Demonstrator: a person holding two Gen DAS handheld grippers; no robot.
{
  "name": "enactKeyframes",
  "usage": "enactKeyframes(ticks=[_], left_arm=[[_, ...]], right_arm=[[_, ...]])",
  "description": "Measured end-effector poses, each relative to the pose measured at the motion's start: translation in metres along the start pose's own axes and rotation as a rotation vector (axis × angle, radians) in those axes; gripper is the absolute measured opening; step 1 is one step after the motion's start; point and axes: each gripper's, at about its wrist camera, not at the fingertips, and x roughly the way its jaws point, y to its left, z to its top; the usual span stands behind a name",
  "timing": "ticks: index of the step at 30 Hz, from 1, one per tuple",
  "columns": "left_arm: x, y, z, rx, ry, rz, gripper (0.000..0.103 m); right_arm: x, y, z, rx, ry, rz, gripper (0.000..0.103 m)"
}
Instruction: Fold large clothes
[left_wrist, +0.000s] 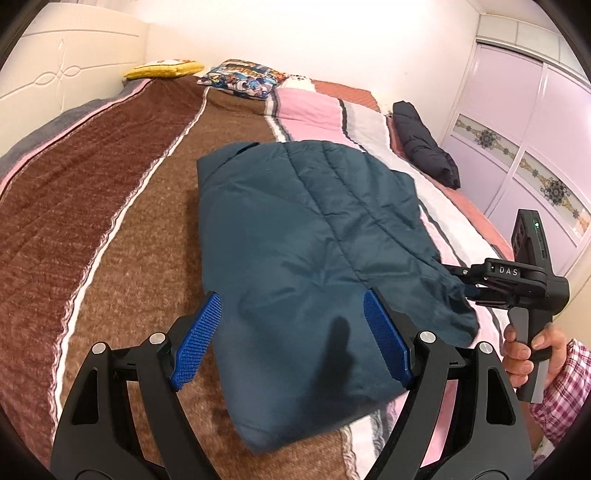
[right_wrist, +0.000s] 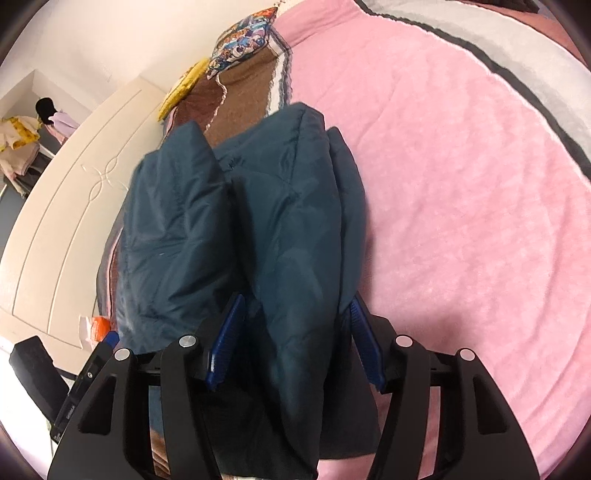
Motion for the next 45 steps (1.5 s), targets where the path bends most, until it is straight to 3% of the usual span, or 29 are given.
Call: enactKeyframes(ticks=[11, 15, 19, 23, 31, 45], left_arm=[[-0.038, -0.009, -0.02, -0.024, 0.005, -0.009, 0.079], [-0.046, -0.014, -0.029, -0.023, 0.013, -0.007, 0.079], [-0.053, -0.018, -0.04, -0.016, 0.038, 0.014, 0.079], [-0.06, -0.025, -0.047, -0.01, 0.065, 0.053, 0.079], [-0.064, -0.036, -0.056, -0.033, 0.108, 0.12, 0.079], [-0.078, -0.047, -0.063, -0.046, 0.099, 0.222, 0.079]], right_arm=[[-0.052, 0.019, -0.023, -0.092, -0.078, -0.01, 0.058], [-0.048, 0.036, -0.038, -0.165, -0.03, -0.011, 0.058], [-0.035, 0.044, -0.055, -0.237, -0.011, -0.098, 0.058], [-0.049, 0.037, -0.064, -0.196, -0.03, -0.074, 0.058], [-0.075, 0.04, -0.091, -0.251, -0.041, -0.096, 0.058], [-0.07, 0.053, -0.134, -0.272, 0.002, -0.139, 0.058]])
